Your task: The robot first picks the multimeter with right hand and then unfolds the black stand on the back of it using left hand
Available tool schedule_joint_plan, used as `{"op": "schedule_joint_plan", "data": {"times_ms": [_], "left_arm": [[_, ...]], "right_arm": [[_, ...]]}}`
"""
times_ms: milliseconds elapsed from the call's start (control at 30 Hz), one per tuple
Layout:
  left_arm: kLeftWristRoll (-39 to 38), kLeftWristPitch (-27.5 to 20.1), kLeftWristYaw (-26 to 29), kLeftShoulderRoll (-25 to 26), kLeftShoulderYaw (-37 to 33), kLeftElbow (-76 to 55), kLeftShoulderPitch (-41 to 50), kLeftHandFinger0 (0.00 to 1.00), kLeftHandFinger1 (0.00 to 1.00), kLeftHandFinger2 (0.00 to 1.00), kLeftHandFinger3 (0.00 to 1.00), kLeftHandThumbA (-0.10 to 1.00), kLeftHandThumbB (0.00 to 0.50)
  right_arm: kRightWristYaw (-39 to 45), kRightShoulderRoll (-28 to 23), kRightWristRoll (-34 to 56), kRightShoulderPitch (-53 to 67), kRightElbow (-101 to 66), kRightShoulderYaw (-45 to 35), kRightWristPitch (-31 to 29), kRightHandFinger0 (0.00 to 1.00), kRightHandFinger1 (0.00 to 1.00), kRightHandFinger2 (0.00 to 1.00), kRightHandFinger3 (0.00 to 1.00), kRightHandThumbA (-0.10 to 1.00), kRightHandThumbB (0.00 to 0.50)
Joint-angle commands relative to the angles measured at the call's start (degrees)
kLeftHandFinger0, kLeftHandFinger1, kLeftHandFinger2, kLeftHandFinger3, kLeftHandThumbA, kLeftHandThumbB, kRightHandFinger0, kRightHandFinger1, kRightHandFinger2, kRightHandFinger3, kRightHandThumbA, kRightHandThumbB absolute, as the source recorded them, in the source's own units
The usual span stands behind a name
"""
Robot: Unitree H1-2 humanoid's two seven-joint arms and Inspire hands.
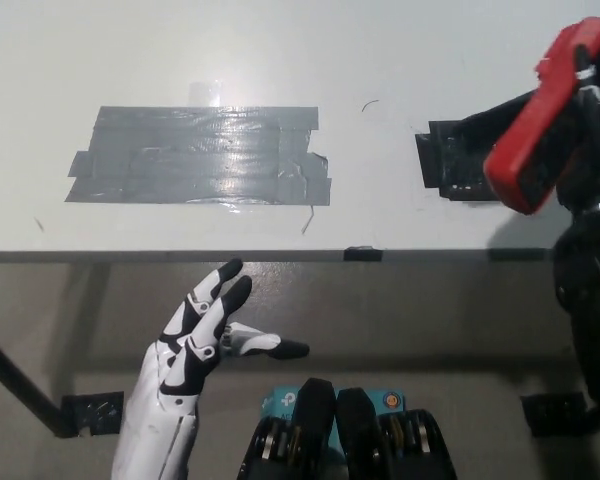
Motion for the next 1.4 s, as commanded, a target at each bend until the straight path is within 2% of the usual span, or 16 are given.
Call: {"op": "schedule_joint_plan", "data": {"times_ms": [0,67,300,400,600,767,867,933,967,1000,1033,1067,1100,1167,1200,1367], "left_arm": [[-1.06,-2.55,2.3,0.0,-1.74,0.02,1.65,1.0,0.47,0.52,1.0,1.0,0.372],[-1.28,-2.55,0.86,-0.68,-1.28,-0.31,2.09,1.0,0.48,0.5,1.0,1.0,0.381],[-0.46,-2.55,0.93,-1.08,-1.66,-0.28,1.95,1.0,0.48,0.51,1.0,1.0,0.381],[-0.29,-2.55,0.59,-1.29,-1.49,-0.21,1.75,1.0,0.47,0.51,1.0,1.0,0.386],[-0.57,-2.55,0.87,-0.91,-1.65,-0.06,1.08,1.0,0.46,0.49,1.0,1.0,0.358],[0.54,-2.55,1.29,-0.86,-1.66,0.14,1.08,1.0,0.46,0.47,1.0,1.0,0.332],[0.92,-2.55,1.57,-0.74,-1.89,0.27,0.87,1.0,0.46,0.46,1.0,1.0,0.32],[1.07,-2.55,1.72,-0.73,-2.11,0.43,0.61,1.0,0.46,0.45,1.0,1.0,0.315],[1.08,-2.55,1.6,-0.73,-2.07,0.44,0.39,1.0,0.46,0.45,1.0,1.0,0.315],[1.11,-2.55,1.57,-1.0,-2.05,0.49,0.19,1.0,0.44,0.42,1.0,1.0,0.311],[1.02,-2.55,1.44,-0.92,-2.03,0.52,0.06,1.0,0.44,0.41,1.0,1.0,0.307],[1.06,-2.55,1.45,-0.86,-2.06,0.58,-0.06,1.0,0.45,0.4,1.0,1.0,0.306],[1.14,-2.55,1.51,-0.83,-2.1,0.73,-0.41,1.0,0.44,0.39,1.0,1.0,0.306],[1.13,-2.55,1.38,-0.71,-2.13,0.79,-0.69,1.0,0.43,0.38,1.0,0.99,0.3],[1.19,-2.55,1.43,-0.65,-2.19,0.86,-0.78,1.0,0.41,0.37,1.0,0.99,0.298],[0.73,-2.55,0.95,-0.9,-2.21,0.97,-0.6,1.0,0.41,0.36,1.0,0.98,0.301]], "right_arm": [[15.3,-8.13,-25.31,-24.6,20.84,11.36,-1.38,0.0,0.38,0.8,0.84,-0.1,0.117],[18.64,-8.63,-26.76,-28.86,27.93,14.77,-0.91,0.0,0.35,0.78,0.82,-0.1,0.152],[26.88,-7.32,-29.18,-35.84,44.33,22.38,-1.97,0.0,0.41,0.85,0.85,-0.1,0.152],[31.04,-6.51,-29.79,-36.53,47.6,25.26,-1.58,0.0,0.39,0.79,0.77,-0.1,0.159],[45.0,-6.19,-30.53,-38.56,52.56,31.05,4.13,0.03,0.58,0.91,0.86,-0.1,0.169],[54.85,-6.08,-37.65,-40.84,56.54,40.44,6.76,0.0,0.47,0.85,0.91,-0.1,0.202],[57.8,-6.04,-38.62,-41.53,58.01,42.25,7.4,0.0,0.39,0.79,0.85,-0.1,0.204],[63.53,-6.05,-40.56,-42.42,60.38,45.35,7.73,0.0,0.3,0.68,1.0,-0.1,0.214],[64.64,-6.09,-40.97,-42.7,61.0,46.02,7.41,0.0,0.26,0.63,1.0,-0.1,0.209],[70.27,-6.07,-41.66,-43.56,63.24,47.47,8.48,0.34,0.65,0.96,1.0,0.21,0.252],[75.28,-6.63,-42.44,-44.01,63.98,49.02,7.6,0.77,1.0,1.0,1.0,0.47,0.336],[76.62,-7.12,-43.38,-44.02,63.92,50.28,5.68,1.0,1.0,1.0,1.0,0.6,0.362],[75.62,-7.54,-45.16,-43.87,63.69,51.83,2.7,1.0,1.0,1.0,1.0,0.68,0.399],[73.59,-7.33,-46.84,-43.81,64.33,53.25,0.83,1.0,1.0,1.0,1.0,0.71,0.447],[72.49,-7.28,-47.46,-43.82,64.52,53.88,0.01,1.0,1.0,1.0,1.0,0.79,0.452],[70.31,-7.3,-47.26,-43.84,64.19,54.35,0.03,1.0,1.0,1.0,1.0,0.9,0.471]]}}
